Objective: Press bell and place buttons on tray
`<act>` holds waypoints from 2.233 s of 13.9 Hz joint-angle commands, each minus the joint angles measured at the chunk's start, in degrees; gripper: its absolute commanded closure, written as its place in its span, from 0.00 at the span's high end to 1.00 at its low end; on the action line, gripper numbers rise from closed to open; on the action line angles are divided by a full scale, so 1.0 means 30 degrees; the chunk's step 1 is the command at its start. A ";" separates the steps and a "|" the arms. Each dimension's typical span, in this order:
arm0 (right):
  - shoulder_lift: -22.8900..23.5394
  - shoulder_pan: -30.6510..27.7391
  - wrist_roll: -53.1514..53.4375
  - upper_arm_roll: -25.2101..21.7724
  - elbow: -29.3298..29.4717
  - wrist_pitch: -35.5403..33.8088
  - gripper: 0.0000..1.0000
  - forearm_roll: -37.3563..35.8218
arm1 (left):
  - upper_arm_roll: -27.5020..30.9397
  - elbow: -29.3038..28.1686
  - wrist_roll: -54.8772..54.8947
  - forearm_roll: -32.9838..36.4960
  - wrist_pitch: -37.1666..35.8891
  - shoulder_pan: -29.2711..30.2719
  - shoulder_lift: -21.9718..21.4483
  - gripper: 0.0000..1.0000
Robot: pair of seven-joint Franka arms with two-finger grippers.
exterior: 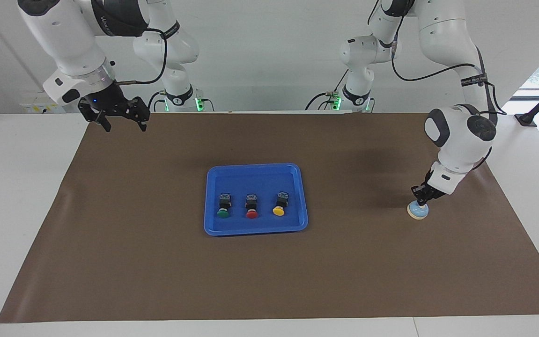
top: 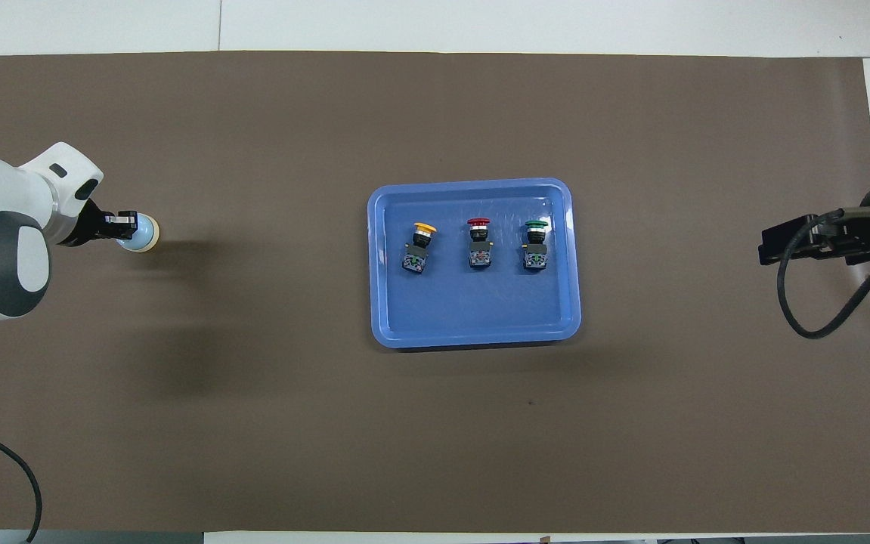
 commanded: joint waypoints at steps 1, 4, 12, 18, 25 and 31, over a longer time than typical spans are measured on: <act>-0.0315 -0.0231 -0.0312 0.0115 -0.0171 -0.0282 1.00 -0.0078 | -0.0026 0.1870 0.0283 -0.0028 -0.2590 0.0039 0.0159 0.13; -0.0315 -0.0231 -0.0341 0.0115 -0.0171 -0.0282 1.00 -0.0078 | -0.0084 0.2847 0.0049 -0.0028 -0.6198 0.0067 -0.1882 1.00; -0.0315 -0.0231 -0.0341 0.0115 -0.0171 -0.0311 1.00 -0.0078 | 0.0003 0.3696 0.0254 0.0001 -1.3441 -0.0835 -0.6345 1.00; -0.0315 -0.0231 -0.0312 0.0115 -0.0171 -0.0283 1.00 -0.0078 | -0.0026 0.4401 0.2624 0.0939 -1.3887 -0.0987 -0.6347 1.00; -0.0315 -0.0231 -0.0341 0.0115 -0.0171 -0.0282 1.00 -0.0078 | 0.0003 0.5297 0.1724 -0.0377 -1.3148 -0.1045 -0.5386 1.00; -0.0315 -0.0231 -0.0341 0.0115 -0.0171 -0.0282 1.00 -0.0078 | -0.0084 0.6656 0.0402 -0.0380 -1.4090 -0.1367 -0.4910 1.00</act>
